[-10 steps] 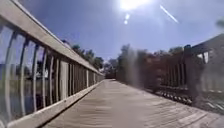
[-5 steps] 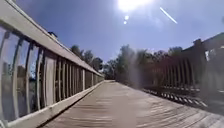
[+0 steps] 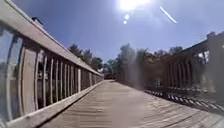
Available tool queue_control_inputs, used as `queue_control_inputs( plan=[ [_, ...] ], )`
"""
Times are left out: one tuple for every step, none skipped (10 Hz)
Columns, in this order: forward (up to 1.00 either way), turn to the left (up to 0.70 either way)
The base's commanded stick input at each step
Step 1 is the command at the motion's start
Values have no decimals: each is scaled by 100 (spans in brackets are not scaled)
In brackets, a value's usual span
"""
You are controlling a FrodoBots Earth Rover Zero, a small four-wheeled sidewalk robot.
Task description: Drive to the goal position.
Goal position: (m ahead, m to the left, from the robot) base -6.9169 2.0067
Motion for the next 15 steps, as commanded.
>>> queue_control_inputs(
  plan=[
    [59,1],
    [44,2],
    [44,2],
    [44,2],
    [44,2],
    [44,2],
    [44,2],
    [44,2],
    [44,2],
    [44,2],
    [44,2],
    [44,2],
    [44,2],
    [44,2],
    [44,2]
  ],
)
